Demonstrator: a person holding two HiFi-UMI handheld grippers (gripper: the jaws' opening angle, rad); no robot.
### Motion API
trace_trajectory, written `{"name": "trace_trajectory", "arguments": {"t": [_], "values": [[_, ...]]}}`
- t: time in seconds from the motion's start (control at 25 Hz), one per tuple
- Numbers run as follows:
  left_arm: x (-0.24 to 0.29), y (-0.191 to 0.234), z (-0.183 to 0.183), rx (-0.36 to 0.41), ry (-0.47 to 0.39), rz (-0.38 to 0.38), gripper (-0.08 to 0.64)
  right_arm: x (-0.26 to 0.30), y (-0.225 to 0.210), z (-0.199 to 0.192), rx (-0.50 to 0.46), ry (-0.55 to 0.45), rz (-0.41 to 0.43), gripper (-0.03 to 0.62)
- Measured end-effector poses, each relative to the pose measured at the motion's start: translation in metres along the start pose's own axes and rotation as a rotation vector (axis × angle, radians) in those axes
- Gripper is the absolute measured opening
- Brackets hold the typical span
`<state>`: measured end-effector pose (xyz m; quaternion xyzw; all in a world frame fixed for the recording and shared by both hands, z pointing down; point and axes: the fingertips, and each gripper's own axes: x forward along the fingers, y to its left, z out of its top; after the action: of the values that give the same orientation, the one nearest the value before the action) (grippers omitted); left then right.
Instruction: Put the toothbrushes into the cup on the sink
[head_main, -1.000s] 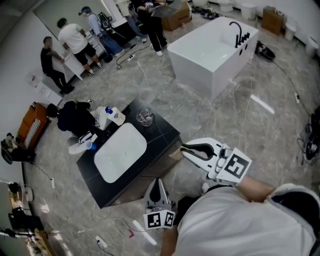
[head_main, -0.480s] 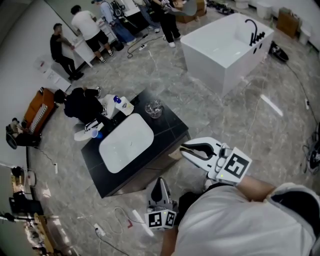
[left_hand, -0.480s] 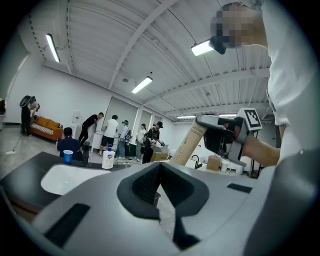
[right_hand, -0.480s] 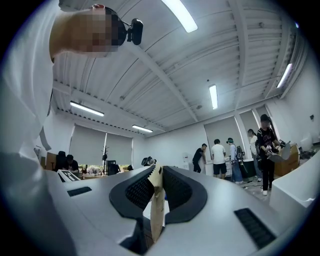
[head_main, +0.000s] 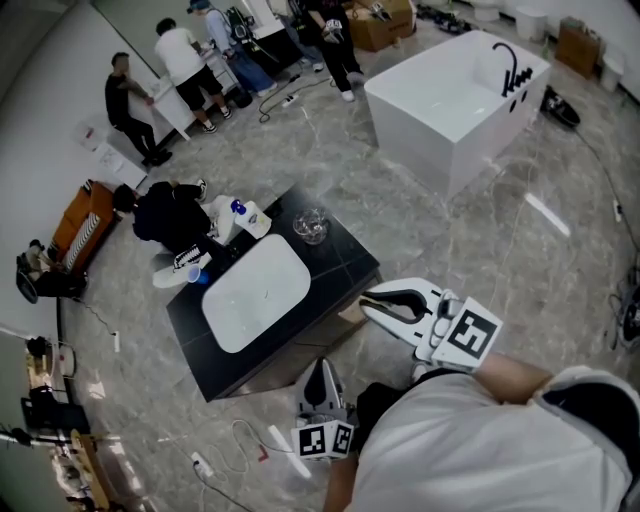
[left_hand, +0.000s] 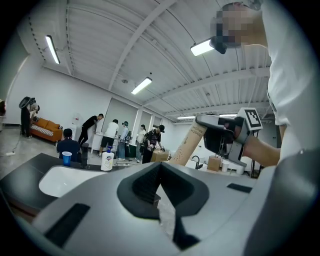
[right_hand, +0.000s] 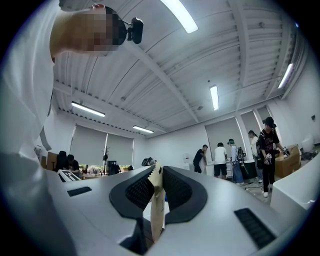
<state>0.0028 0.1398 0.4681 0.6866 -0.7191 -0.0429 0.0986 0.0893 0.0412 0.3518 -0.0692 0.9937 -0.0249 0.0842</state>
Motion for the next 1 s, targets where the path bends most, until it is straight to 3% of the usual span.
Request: {"name": "trace_trajectory", "arguments": {"t": [0.48, 0.76, 1.0], "values": [[0.017, -0.018, 0.003, 0.013, -0.003, -0.017, 0.003, -0.012, -0.014, 0.006, -0.016, -0.014, -0.008, 0.06], [0.014, -0.014, -0.01, -0.009, 0.011, 0.006, 0.003, -0.013, -0.013, -0.007, -0.012, 0.013, 0.0, 0.06], [0.022, -0.02, -0.015, -0.027, 0.016, -0.025, 0.003, -0.017, -0.014, -0.013, 0.004, 0.046, -0.01, 0.06]]}}
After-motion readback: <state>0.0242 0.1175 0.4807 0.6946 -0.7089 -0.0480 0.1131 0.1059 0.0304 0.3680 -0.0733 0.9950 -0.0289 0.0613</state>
